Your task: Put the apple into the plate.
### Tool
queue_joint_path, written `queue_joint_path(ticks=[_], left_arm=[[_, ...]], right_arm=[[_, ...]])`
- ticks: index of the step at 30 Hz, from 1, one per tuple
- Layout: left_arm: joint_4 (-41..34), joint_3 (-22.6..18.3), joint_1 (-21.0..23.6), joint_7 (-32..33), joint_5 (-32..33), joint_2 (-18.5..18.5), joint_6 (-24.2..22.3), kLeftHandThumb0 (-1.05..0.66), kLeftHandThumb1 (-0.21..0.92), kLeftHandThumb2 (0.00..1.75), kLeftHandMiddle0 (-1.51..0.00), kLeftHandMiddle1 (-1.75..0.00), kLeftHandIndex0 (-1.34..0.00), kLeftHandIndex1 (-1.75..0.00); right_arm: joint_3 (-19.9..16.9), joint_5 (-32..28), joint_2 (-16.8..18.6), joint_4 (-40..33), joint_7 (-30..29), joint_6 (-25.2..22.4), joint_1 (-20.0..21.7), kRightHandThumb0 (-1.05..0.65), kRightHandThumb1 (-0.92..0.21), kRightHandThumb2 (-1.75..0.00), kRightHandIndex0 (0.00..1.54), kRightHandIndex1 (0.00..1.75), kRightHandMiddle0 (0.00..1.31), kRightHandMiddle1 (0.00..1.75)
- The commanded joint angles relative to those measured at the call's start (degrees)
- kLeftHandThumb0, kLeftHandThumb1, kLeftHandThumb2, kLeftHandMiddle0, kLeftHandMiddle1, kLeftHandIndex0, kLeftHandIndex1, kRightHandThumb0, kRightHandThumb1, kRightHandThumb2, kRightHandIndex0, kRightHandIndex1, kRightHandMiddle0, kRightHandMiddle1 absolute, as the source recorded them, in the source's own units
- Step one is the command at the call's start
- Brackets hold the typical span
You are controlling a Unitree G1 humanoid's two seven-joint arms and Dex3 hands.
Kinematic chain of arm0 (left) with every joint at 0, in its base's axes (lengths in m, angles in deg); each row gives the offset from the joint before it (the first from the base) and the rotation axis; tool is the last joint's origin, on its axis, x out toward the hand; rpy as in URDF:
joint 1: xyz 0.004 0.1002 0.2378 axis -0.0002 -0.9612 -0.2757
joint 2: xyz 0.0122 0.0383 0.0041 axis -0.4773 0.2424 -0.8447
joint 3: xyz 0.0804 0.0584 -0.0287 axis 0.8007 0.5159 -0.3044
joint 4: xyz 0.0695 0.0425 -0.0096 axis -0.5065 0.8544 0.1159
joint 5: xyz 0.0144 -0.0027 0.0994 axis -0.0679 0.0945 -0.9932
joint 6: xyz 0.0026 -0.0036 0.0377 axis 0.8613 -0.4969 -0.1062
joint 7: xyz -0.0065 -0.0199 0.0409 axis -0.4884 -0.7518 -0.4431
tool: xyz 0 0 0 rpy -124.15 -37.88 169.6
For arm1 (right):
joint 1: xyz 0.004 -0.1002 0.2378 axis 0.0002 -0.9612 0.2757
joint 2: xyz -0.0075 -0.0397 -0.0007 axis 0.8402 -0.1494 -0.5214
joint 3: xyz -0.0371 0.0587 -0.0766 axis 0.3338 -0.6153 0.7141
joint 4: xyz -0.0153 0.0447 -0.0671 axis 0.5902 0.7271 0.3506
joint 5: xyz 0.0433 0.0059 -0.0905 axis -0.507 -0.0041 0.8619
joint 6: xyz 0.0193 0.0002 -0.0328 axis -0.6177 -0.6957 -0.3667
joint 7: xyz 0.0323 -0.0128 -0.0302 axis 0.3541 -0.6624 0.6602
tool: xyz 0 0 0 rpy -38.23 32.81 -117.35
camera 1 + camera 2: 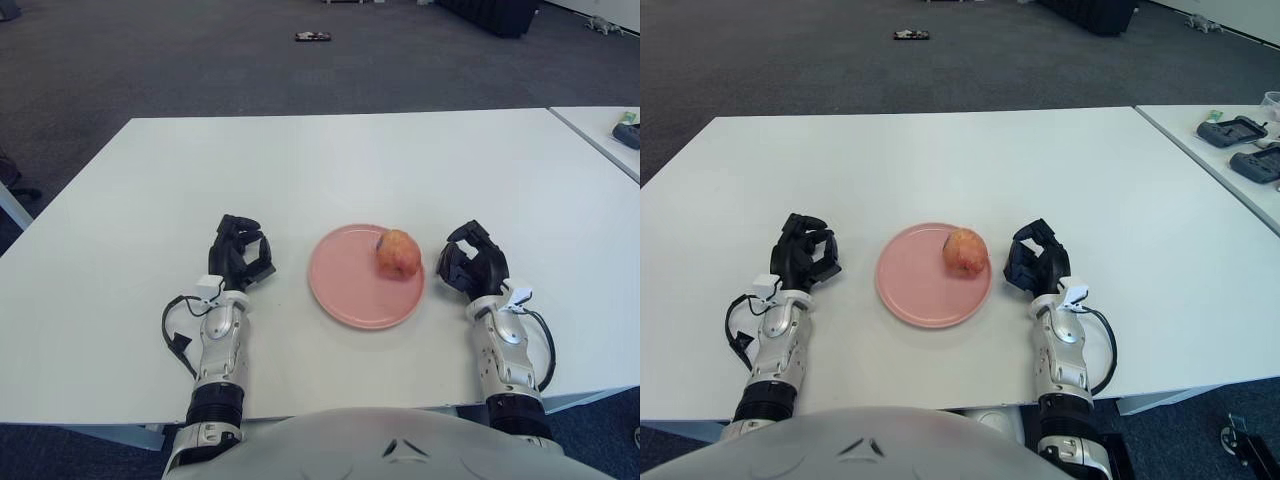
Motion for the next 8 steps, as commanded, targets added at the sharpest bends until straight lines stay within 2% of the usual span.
queue_joint_path(ticks=[1,4,8], left_arm=[[1.81,-0.01,-1.58,0.82,-0.27,0.33,-1.84,-0.01,0.20,1.47,-0.70,-1.74,-0.46,-1.75],[1.93,-0.08,-1.63,0.72,-0.04,0.50,-1.83,-0.01,0.08,1.61,-0.80,-1.75,-0.55,-1.75],[2.52,-0.26,-1.52,0.79,-0.37,0.15,-1.56,-0.01,-0.01,1.71,-0.87,-1.75,-0.62,-1.75]], right_arm=[[-0.10,0.00,-0.02,1.16,-0.60,-2.43,-0.49,-0.46,-0.38,-1.25,1.04,1.75,0.56,1.75],[0.02,0.37,-0.22,0.74,-0.95,-3.37,-0.53,-0.45,-0.40,-1.22,1.01,1.75,0.54,1.75],[0.25,0.45,-0.35,0.35,-0.80,-3.53,-0.65,-0.45,-0.41,-1.21,0.99,1.75,0.54,1.75]])
